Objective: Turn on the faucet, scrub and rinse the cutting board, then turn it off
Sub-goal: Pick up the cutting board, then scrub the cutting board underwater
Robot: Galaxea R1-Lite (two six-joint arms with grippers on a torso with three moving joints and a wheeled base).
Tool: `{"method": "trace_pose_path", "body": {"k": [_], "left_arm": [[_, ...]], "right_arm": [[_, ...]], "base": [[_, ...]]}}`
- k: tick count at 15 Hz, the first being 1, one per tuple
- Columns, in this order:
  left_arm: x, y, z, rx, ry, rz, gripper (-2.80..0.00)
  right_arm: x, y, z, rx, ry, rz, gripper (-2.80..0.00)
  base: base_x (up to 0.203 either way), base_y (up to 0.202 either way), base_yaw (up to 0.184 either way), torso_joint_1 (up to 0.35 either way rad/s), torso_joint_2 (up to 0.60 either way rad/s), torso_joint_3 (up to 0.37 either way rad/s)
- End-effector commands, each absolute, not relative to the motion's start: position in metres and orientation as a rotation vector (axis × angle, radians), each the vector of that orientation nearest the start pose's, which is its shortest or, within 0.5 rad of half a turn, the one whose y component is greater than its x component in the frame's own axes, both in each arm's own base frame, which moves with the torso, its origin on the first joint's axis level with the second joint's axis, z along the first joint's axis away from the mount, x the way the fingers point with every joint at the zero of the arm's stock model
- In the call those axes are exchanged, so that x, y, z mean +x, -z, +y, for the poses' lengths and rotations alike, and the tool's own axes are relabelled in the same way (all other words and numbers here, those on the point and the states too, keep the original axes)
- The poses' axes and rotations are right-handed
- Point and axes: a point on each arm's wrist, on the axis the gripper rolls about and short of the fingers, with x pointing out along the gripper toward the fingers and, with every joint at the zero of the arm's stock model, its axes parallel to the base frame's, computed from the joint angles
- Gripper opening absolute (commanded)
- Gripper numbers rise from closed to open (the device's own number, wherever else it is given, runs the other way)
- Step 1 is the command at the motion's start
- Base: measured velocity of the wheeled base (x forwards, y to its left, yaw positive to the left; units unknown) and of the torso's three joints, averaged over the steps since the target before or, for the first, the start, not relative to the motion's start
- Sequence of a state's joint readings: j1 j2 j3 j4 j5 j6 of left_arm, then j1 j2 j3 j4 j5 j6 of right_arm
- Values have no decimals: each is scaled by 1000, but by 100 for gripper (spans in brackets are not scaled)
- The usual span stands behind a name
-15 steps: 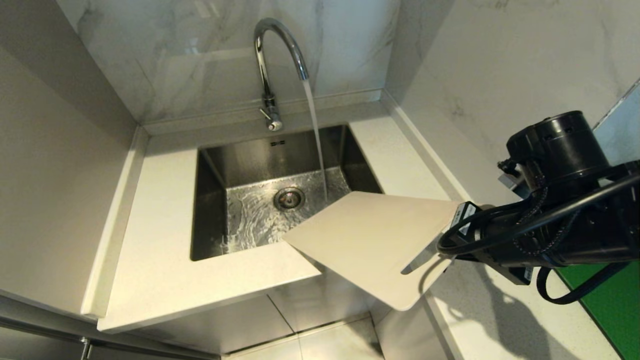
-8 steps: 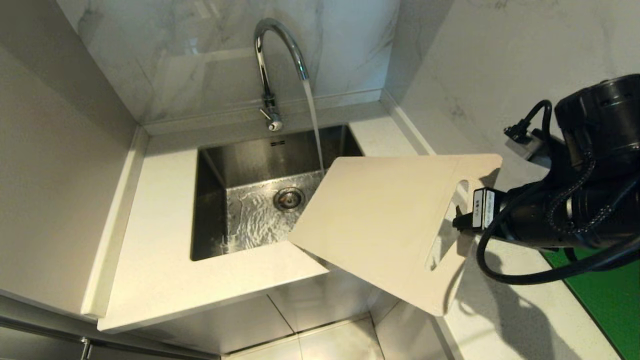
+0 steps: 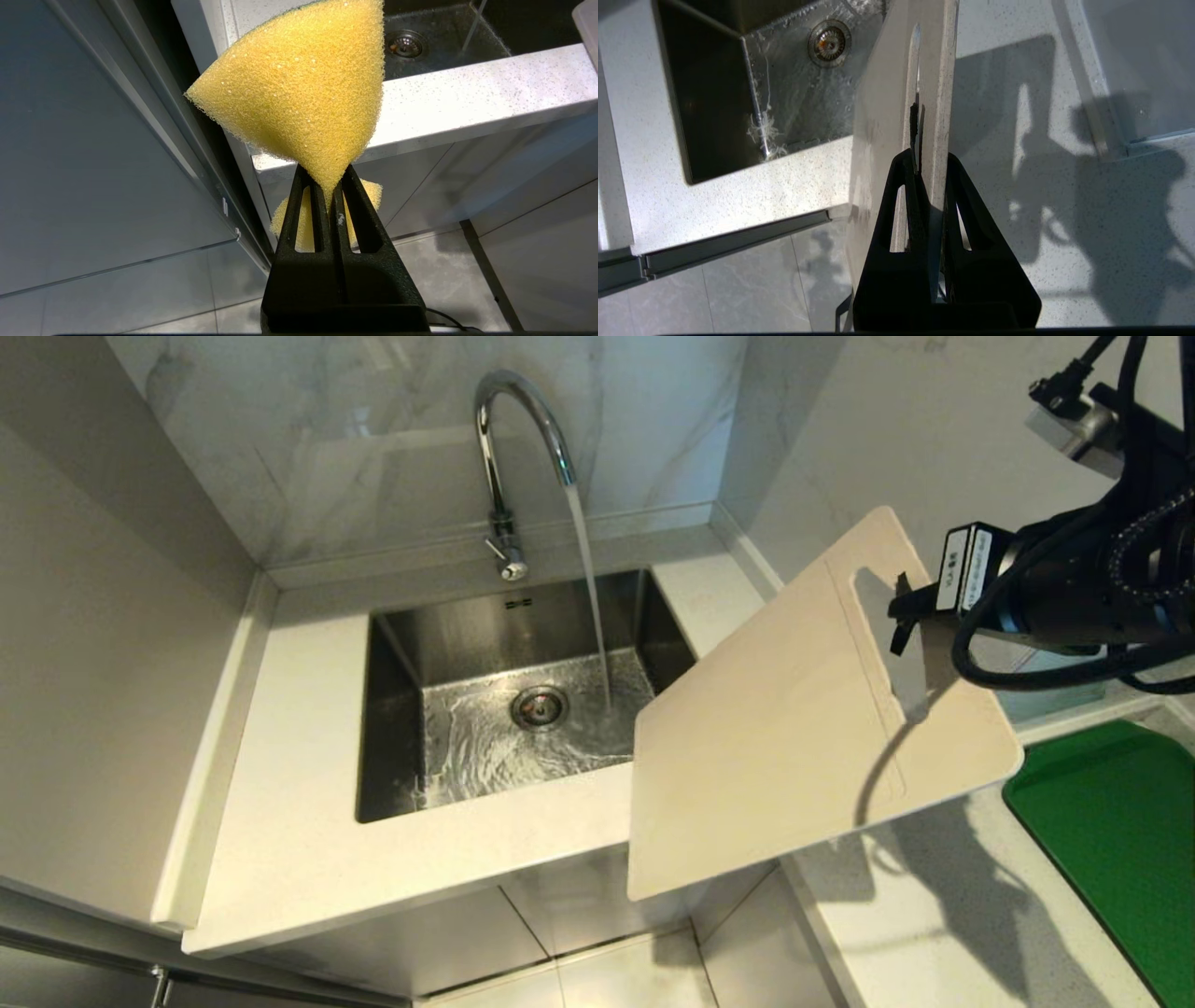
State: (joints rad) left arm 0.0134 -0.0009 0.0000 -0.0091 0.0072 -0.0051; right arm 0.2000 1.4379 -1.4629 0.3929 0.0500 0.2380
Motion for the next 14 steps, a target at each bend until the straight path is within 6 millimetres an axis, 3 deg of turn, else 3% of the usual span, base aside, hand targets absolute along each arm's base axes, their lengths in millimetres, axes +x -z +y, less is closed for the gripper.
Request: {"method": "trace_pose_path", "body": {"k": [1,8,14], "left_arm": [[-23,-76,0,-6,-21,-13,-280],[-23,-76,0,-6,-21,-11,-280],[-23,-76,0,-6,-21,-13,-280]], "right_arm": [[225,-346,46,225,-200,371,-280],[232,-393,45,240,-213,204,-280],[234,-405,45,285,-212,165,-280]], "base": [[0,0,0,0,0,0],[0,0,0,0,0,0],[0,0,0,0,0,0]]}}
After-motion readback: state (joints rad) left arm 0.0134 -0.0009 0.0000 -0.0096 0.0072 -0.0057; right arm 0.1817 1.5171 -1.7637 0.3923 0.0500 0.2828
